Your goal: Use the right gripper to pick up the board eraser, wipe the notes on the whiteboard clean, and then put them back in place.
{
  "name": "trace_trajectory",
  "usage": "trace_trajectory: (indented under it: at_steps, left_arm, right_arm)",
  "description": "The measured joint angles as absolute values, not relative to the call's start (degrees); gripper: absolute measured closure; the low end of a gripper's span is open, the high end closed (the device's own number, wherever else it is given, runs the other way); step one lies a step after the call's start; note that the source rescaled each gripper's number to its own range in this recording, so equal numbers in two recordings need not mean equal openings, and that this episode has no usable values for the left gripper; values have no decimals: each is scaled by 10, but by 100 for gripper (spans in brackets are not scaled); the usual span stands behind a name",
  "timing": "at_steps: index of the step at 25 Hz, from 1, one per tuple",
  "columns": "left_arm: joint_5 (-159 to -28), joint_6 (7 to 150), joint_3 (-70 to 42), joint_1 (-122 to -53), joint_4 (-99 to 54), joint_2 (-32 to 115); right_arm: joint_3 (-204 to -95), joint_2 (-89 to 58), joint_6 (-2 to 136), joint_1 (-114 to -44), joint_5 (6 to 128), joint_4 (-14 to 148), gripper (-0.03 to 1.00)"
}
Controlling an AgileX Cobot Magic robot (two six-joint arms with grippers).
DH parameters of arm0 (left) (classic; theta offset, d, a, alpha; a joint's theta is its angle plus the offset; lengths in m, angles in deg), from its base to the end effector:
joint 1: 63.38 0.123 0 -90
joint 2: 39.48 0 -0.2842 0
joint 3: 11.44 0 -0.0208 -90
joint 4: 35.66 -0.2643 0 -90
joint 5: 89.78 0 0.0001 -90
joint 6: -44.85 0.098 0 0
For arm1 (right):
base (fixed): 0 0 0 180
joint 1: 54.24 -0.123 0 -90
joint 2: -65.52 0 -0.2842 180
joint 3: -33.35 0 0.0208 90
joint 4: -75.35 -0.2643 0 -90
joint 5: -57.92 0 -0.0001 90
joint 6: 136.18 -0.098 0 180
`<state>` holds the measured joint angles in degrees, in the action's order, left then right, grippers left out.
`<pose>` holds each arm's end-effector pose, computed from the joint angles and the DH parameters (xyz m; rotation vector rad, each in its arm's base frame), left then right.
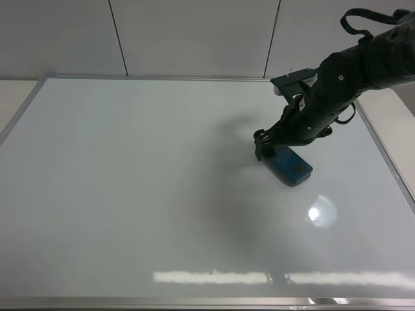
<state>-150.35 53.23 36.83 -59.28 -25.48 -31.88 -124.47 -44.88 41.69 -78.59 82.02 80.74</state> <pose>0.0134 -0.0142 0.2835 0.0841 2.0187 -0.0742 0.3173 0.1395 0.1360 -0.6307 2.6588 0.0544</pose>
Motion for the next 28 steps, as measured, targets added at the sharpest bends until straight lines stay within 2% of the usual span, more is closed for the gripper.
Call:
trace_trajectory:
  at_steps: [9,19,28]
  left_arm:
    - [-1503,532,368,-593,-255,-319]
    - [-1503,532,368,-593,-255,-319]
    - [-1503,532,368,-593,-255,-319]
  right_arm:
    - [-1245,-365,406,-765,824,807,0]
    - [-1244,-257,411,-639,882,807,0]
    - [-1173,-84,413,-516,865,804,0]
